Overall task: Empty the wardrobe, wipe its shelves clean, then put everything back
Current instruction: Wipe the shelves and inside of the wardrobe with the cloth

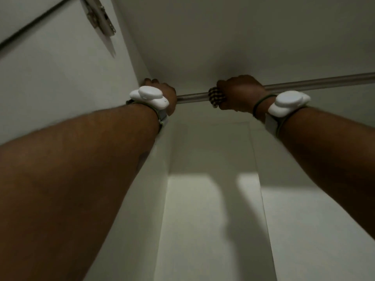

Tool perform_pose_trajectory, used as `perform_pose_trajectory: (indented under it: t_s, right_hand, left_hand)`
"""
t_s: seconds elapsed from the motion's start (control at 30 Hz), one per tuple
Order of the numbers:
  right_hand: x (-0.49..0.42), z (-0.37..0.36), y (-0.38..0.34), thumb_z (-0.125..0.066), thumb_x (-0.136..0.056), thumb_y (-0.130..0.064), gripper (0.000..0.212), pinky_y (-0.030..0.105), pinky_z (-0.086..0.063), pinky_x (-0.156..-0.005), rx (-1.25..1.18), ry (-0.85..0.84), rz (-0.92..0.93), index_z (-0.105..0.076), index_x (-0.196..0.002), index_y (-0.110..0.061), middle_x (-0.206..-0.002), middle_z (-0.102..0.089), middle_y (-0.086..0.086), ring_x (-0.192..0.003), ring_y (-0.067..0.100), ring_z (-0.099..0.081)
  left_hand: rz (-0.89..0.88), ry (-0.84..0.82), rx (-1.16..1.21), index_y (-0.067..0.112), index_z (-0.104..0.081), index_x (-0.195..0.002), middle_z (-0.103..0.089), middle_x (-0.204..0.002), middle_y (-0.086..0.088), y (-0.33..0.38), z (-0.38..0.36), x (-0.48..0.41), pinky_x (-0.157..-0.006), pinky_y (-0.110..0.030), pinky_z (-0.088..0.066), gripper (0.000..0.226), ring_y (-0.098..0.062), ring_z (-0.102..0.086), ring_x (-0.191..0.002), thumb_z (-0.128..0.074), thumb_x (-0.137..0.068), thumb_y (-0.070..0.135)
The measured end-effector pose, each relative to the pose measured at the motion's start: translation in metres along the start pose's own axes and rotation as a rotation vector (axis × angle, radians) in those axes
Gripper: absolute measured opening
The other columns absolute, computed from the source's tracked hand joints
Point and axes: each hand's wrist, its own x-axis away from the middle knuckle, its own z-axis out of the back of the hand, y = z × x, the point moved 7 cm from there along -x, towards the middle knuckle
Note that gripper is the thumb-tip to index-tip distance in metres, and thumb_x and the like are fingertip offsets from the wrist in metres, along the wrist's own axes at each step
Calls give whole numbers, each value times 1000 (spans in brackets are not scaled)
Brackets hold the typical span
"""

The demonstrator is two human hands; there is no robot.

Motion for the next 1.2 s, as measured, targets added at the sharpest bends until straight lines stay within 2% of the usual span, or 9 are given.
perform_pose_trajectory:
  t_s: [0.1, 0.17, 0.4, 0.57, 0.63, 0.83, 0.93, 1.07, 1.2]
  right_hand:
    - [-2, 5, 0, -68, -84, -36, 16, 33, -58, -61, -105, -241, -48, -63, -88, -21, -64, -66, -3, -51, 15, -62]
    - [-6, 7, -5, -69, -87, -33, 14, 37, -62, -66, -88, -275, -51, -65, -84, -20, -67, -68, -1, -56, 15, -65]
    - [10, 13, 55, -74, -87, -33, 20, 25, -52, -48, -274, -585, -197, -74, -89, -13, -72, -75, 6, -59, 20, -72]
    - [38, -10, 56, -72, -82, -27, 35, 44, -48, -77, 184, 59, 12, -58, -107, -8, -87, -66, 15, -72, 35, -61]
    - [45, -12, 59, -73, -79, -25, 34, 44, -47, -77, 219, 100, 39, -57, -104, -8, -81, -64, 13, -68, 35, -62]
    - [36, 21, 112, -74, -87, -37, 25, 32, -58, -54, -241, -703, -235, -75, -89, -12, -73, -75, 10, -62, 25, -73]
    - [47, 18, 129, -73, -86, -37, 22, 30, -53, -52, -183, -519, -235, -72, -87, -16, -68, -73, 6, -60, 22, -71]
    - [83, 4, 136, -71, -80, -30, 31, 40, -42, -74, 200, 267, -7, -54, -97, -10, -79, -62, 11, -70, 34, -60]
    - [82, 3, 148, -72, -79, -29, 34, 41, -39, -74, 187, 283, 25, -54, -100, -9, -80, -60, 14, -70, 37, -58]
  left_hand:
    - [-99, -62, 173, 13, -59, -103, -60, -113, -12, 54, 9, -9, -85, -33, -40, 9, -34, -57, -119, -57, -98, 20]
    - [-123, -67, 213, 5, -49, -131, -57, -130, -15, 84, 12, -13, -89, -37, -44, 37, -35, -57, -119, -59, -97, 17]
    - [-74, 67, 234, 6, -48, -120, -60, -114, -16, 89, 0, -22, -84, -41, -44, 29, -36, -60, -102, -57, -94, 14]
    - [-68, 88, 240, 6, -49, -118, -60, -113, -17, 89, -3, -22, -87, -43, -45, 26, -38, -60, -102, -54, -95, 16]
    - [-47, 87, 245, 6, -49, -118, -60, -113, -17, 88, -5, -25, -89, -44, -44, 26, -37, -59, -102, -56, -94, 15]
    - [-48, 118, 229, 7, -49, -116, -60, -110, -16, 89, -6, -29, -90, -44, -45, 27, -37, -59, -100, -59, -91, 14]
    - [-28, 96, 213, 7, -49, -115, -60, -110, -15, 91, -5, -29, -87, -43, -46, 27, -36, -60, -99, -60, -91, 14]
    - [-23, 91, 212, 6, -50, -111, -61, -106, -15, 89, -5, -27, -79, -41, -48, 24, -35, -61, -92, -60, -90, 12]
    - [59, 14, 183, 5, -50, -114, -61, -113, -16, 93, 5, -20, -85, -40, -46, 22, -37, -60, -99, -56, -94, 12]
